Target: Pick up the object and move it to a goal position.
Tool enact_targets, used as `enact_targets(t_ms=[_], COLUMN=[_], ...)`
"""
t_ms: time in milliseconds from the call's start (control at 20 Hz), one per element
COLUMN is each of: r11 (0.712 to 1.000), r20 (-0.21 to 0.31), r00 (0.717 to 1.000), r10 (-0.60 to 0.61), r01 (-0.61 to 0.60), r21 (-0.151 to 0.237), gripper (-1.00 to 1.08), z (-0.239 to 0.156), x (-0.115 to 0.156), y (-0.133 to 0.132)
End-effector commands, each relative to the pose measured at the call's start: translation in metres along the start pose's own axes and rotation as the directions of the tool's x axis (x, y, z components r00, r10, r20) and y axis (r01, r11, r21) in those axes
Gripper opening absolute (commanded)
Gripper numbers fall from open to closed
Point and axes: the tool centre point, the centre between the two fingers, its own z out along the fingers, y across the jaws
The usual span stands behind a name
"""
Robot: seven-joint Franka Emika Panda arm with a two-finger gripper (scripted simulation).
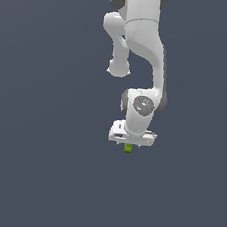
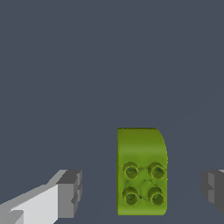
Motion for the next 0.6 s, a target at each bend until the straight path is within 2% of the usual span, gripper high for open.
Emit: enact_targets(t_ms=[0,200,250,550], r11=[1.000,1.000,1.000,1.000], r20=[-0.001,-0.001,-0.001,-0.001], r00=[1.000,1.000,1.000,1.000], r10=[0.000,0.001,0.001,0.001], r01=[0.000,-0.001,-0.001,-0.001], r21=[0.000,0.000,0.000,0.000], gripper=[1.00,1.00,-1.00,-1.00], z=[0.0086,0.0120,0.0120,0.0120], x=[0.0004,0.0015,0.0015,0.0015], y=[-0.0002,-0.0002,-0.0002,-0.0002])
